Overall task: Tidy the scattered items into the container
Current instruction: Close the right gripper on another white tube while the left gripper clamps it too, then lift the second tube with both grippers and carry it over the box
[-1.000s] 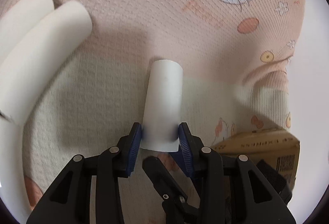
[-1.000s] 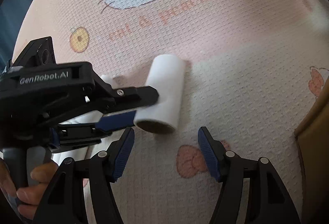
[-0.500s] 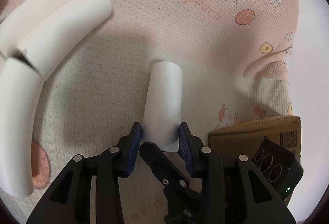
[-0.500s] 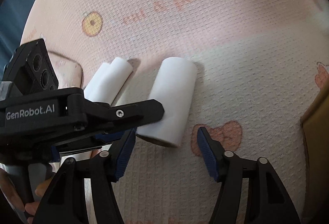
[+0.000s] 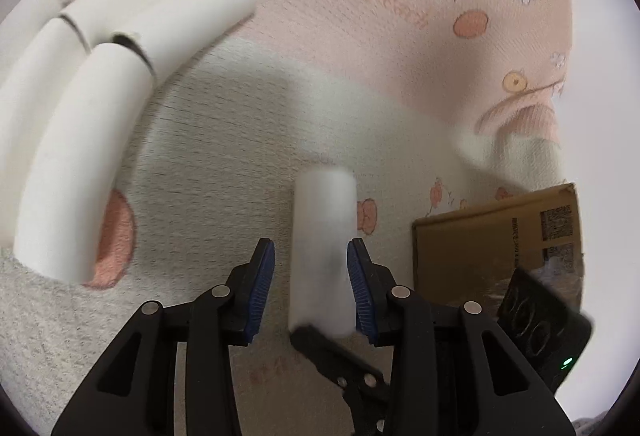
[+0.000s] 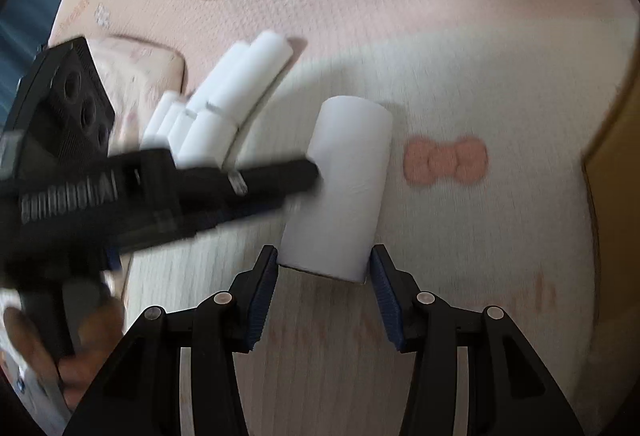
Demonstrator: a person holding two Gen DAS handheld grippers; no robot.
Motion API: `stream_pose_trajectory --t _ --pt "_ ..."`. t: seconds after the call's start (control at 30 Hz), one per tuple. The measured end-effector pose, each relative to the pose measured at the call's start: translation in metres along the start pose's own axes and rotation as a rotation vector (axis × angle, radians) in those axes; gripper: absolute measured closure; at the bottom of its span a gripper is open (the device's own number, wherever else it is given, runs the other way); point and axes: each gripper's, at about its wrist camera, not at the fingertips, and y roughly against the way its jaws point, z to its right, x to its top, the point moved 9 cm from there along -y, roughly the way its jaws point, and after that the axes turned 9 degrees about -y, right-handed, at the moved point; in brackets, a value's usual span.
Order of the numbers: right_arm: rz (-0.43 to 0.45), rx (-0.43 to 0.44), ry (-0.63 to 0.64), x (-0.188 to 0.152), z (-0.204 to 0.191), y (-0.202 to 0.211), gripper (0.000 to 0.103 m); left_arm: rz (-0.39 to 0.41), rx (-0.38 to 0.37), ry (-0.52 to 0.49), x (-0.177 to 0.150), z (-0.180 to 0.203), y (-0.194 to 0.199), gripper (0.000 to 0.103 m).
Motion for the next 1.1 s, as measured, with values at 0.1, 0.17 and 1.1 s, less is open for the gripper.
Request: stream_pose_trajectory --t 0.1,0.17,1.1 --pt "-0.056 -0.014 0.024 -0.014 0.001 0.003 0.058 0.0 -0.023 0.05 -0.002 -0.011 0.001 0.058" --pt "-0.071 -0.026 0.046 -0.017 -0.002 0.006 0.058 -0.007 -0.028 0.072 -0.004 -0.017 0.0 0.058" --pt "-0.077 0.016 0.053 0.003 -0.013 -0.004 0.052 -0.022 -0.081 0.072 -0.007 0.004 -0.009 0.06"
